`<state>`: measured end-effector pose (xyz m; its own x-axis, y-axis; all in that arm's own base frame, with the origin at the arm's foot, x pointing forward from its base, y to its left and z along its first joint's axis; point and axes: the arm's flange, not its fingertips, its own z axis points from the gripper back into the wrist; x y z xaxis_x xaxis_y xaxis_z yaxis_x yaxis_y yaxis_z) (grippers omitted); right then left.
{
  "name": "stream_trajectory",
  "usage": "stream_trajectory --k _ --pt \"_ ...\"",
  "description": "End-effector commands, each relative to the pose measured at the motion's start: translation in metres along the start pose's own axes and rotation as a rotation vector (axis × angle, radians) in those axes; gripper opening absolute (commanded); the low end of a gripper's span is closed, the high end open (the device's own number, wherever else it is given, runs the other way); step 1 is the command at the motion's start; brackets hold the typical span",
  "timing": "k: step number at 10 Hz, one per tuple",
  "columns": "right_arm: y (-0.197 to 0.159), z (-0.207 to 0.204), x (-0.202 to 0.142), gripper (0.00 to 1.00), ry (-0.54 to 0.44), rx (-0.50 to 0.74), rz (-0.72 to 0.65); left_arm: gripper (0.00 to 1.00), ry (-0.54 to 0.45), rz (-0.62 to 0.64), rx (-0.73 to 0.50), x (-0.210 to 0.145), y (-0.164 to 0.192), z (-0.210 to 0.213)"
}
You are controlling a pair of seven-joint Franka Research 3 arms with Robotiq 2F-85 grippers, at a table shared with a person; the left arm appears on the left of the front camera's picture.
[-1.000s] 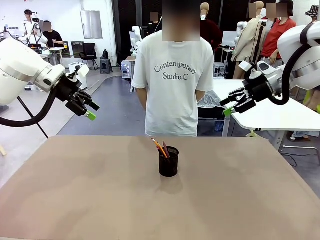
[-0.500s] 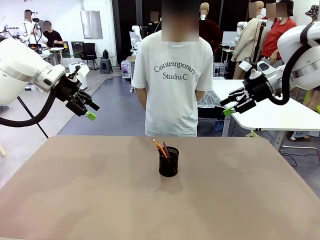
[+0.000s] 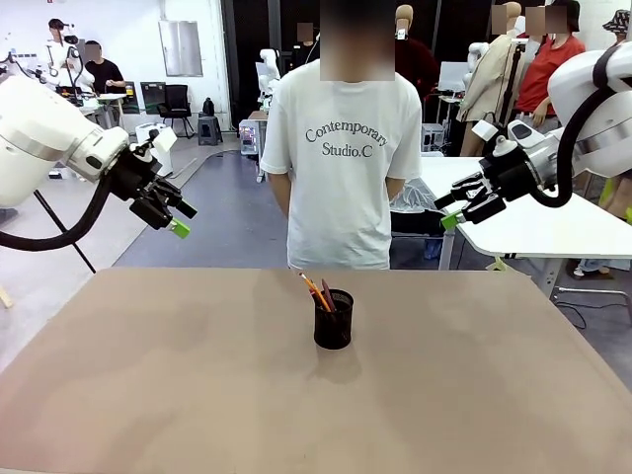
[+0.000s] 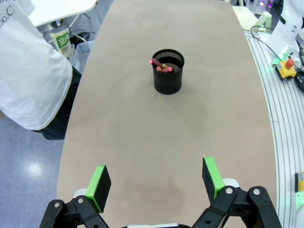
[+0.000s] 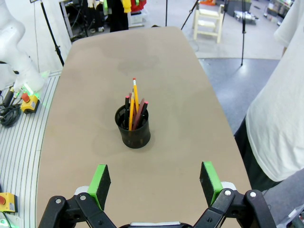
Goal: Place the pens into the pen holder.
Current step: Pick up a writing instrument from the table and place it into the Pen holder.
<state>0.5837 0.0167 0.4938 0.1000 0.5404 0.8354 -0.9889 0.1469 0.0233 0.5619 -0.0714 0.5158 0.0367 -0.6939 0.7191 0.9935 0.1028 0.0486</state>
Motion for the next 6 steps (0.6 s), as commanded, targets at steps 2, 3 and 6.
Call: stream_trajectory --k 2,3,6 --pt "-0.0002 0.0010 0.0022 1.00 0.000 -0.002 0.005 1.00 0.001 -0.001 0.004 0.0004 0.0000 0.0017" --pt "-0.0002 0.0010 0.0022 1.00 0.000 -0.002 0.005 1.00 0.001 -0.001 0.004 0.0004 0.0000 0.0017" --pt "-0.0002 0.0010 0.0022 1.00 0.000 -0.002 0.005 1.00 0.001 -0.001 0.004 0.0004 0.0000 0.0017"
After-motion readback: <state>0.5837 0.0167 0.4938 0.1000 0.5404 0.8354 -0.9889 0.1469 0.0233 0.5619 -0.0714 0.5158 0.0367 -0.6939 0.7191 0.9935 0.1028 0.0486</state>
